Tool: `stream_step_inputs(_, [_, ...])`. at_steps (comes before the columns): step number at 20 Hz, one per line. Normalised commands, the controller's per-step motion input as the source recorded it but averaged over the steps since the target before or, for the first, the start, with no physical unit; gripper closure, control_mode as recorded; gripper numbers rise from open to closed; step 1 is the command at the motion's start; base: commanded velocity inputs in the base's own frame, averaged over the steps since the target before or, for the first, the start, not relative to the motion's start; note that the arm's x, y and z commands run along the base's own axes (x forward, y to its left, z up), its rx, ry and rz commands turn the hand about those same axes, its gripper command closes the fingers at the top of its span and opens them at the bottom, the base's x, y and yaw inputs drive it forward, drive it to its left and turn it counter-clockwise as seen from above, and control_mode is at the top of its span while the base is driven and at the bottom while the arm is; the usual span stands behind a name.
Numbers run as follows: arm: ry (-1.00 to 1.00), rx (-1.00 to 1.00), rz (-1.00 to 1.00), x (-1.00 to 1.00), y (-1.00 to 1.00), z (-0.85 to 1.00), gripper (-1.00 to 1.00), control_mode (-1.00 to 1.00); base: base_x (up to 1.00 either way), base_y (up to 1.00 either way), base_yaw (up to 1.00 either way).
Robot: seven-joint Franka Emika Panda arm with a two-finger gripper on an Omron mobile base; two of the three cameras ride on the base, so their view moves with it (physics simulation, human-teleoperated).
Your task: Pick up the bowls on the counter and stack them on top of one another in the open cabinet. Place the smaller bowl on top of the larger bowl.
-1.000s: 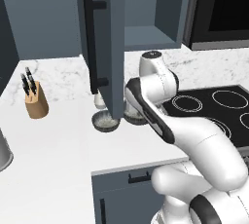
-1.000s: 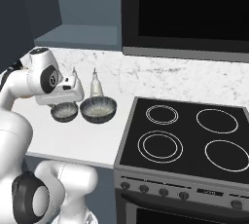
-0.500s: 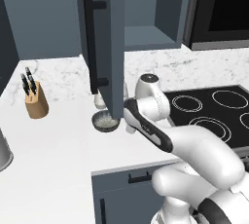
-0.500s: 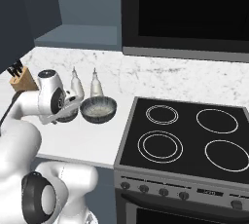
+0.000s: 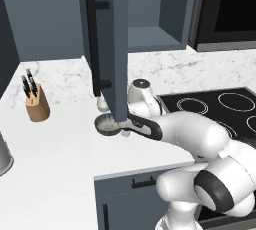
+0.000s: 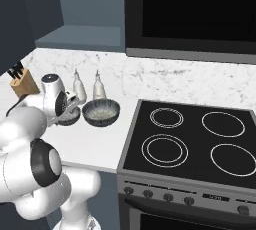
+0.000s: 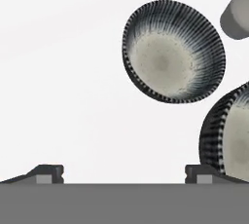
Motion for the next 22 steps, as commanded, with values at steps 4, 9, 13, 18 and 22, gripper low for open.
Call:
stream_step_inputs(4, [0.00,-0.05,0.07,0.36,0.12,-0.41,-1.00,-1.00,0.00,0.00,0.00])
stream_step_inputs(9, [0.00,-0.06,0.05,0.29,0.03,-0.50,-1.00,-1.00,0.00,0.00,0.00])
stream_step_inputs(13, [-0.04,-0.03,0.01,0.20,0.14,-0.07,-1.00,-1.00,0.00,0.00,0.00])
stream_step_inputs(18, [-0.04,0.00,0.05,0.29,0.20,-0.02,-1.00,-1.00,0.00,0.00,0.00])
stream_step_inputs(22, [0.00,0.00,0.09,0.33,0.09,-0.36,-1.00,-1.00,0.00,0.00,0.00])
